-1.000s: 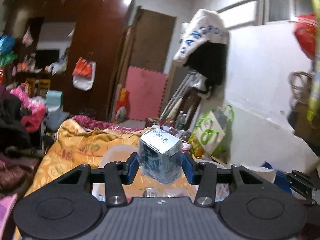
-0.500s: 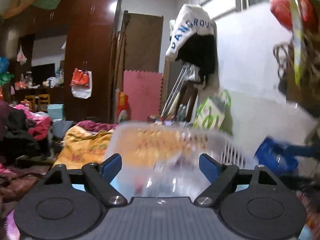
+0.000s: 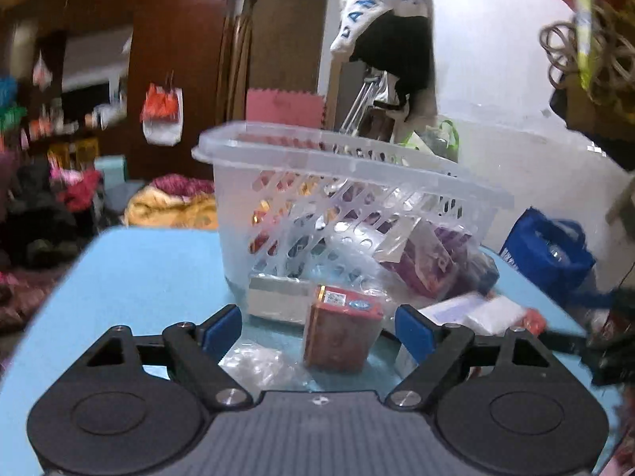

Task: Organize objects
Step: 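Grasp a clear plastic bag with the left gripper while the right grasps a red-wrapped ball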

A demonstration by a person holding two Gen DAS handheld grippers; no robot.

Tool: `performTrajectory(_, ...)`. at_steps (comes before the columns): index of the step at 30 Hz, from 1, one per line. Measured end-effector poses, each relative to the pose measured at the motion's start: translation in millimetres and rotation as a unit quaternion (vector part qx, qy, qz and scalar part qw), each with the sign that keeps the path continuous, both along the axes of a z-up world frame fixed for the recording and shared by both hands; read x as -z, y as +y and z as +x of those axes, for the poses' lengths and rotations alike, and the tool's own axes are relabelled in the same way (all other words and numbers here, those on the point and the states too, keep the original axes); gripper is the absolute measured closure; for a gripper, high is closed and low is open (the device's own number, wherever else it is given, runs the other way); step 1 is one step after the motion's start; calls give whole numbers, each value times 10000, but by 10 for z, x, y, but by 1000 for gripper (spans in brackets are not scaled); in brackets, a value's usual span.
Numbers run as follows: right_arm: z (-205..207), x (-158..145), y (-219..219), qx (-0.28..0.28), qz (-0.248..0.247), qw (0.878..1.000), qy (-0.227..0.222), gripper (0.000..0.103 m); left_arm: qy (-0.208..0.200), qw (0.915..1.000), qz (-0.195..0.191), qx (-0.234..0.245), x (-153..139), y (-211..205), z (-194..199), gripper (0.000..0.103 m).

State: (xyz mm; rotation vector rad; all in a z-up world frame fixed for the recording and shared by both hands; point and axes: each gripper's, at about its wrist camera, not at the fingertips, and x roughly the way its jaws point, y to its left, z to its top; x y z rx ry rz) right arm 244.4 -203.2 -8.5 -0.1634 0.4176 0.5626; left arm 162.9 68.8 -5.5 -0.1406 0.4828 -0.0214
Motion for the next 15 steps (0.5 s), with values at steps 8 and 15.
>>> performTrajectory(8, -4, 166, 15, -125, -37, 9996, 242, 17, 36, 9995, 246, -183, 42, 38, -52, 16)
performTrajectory(15, 115, 244, -25, -104, -47, 9980, 620, 41, 375, 9938, 983, -362, 47, 124, -99, 16)
